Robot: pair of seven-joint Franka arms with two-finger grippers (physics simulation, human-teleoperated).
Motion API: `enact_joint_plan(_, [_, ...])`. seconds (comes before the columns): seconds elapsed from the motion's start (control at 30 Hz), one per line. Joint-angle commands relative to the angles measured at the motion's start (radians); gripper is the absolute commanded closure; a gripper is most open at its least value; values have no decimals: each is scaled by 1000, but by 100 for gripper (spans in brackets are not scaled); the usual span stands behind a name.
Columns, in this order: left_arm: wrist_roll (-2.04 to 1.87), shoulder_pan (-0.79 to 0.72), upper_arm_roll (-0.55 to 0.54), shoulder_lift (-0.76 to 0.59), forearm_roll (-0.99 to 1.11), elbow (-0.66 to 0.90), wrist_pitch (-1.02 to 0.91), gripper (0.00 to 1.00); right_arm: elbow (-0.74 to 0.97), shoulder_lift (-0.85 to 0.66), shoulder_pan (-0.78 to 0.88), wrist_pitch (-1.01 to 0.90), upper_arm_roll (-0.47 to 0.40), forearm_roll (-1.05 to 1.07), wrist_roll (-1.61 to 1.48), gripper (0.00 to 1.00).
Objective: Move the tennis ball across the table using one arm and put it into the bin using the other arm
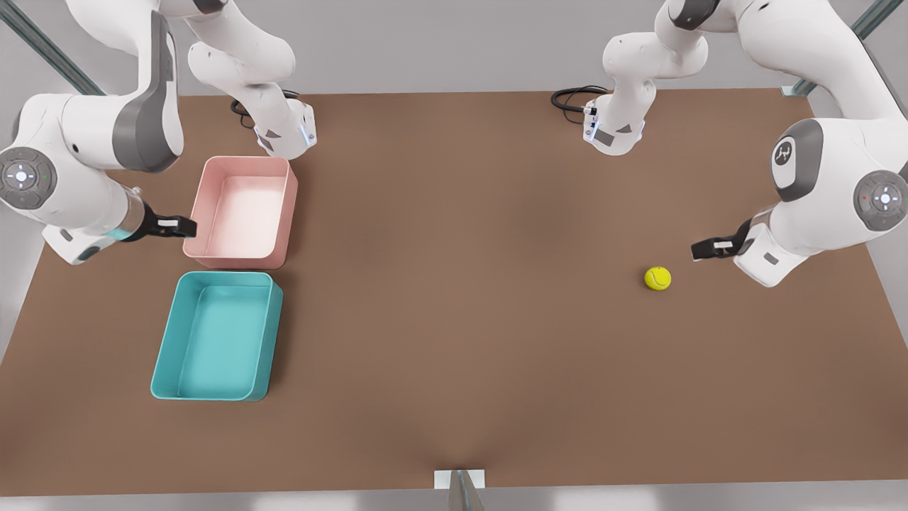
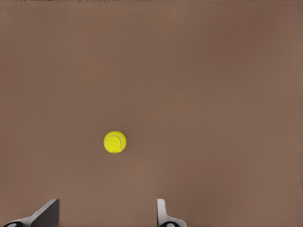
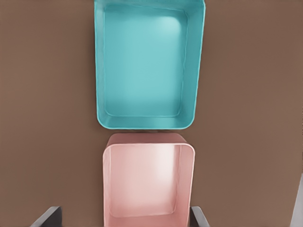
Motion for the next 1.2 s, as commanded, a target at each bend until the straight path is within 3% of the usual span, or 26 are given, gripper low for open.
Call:
enact_joint_plan(0.0, [-43,0,-1,-1,-1,0,32,0,-17,-9,3,79,0,-2,-42,0])
enact_joint_plan(0.07, [-14,1,4,-1,-19,-12,58,6,-17,11,5,76,-4,-3,-40,0])
enact_joint_plan(0.1, [181,6,9,-1,-12,-55,54,49,-4,45,5,44,-7,-3,-42,0])
enact_joint_plan(0.13, [253,6,38,-3,-2,-104,67,79,-6,53,3,40,-9,-2,-43,0])
enact_joint_plan(0.23, [1065,57,70,8,65,-309,324,79,-12,62,2,38,-7,0,-43,0])
enact_joint_plan(0.3, [1272,54,70,31,144,-322,327,78,-15,70,-15,44,-9,13,-43,0])
enact_joint_plan(0.37, [1634,63,71,40,209,-424,498,79,-17,80,-27,53,-9,20,-43,0])
enact_joint_plan(0.5, [1840,74,64,63,263,-536,604,79,-30,96,-33,59,-7,29,-45,0])
enact_joint_plan(0.67, [2068,93,55,82,275,-717,917,79,-32,111,-33,63,-7,40,-45,0])
enact_joint_plan(0.73, [2125,100,55,89,384,-737,930,79,-37,110,-33,82,-7,36,-45,0])
enact_joint_plan(0.8, [2048,132,55,106,271,-771,942,79,-81,73,-33,116,-7,36,-45,0])
enact_joint_plan(0.9, [2040,149,56,146,271,-773,965,79,-78,60,-35,110,-9,36,-49,0])
enact_joint_plan(1.17, [1962,150,56,117,424,-891,1031,79,-81,73,-43,110,-10,40,-62,0])
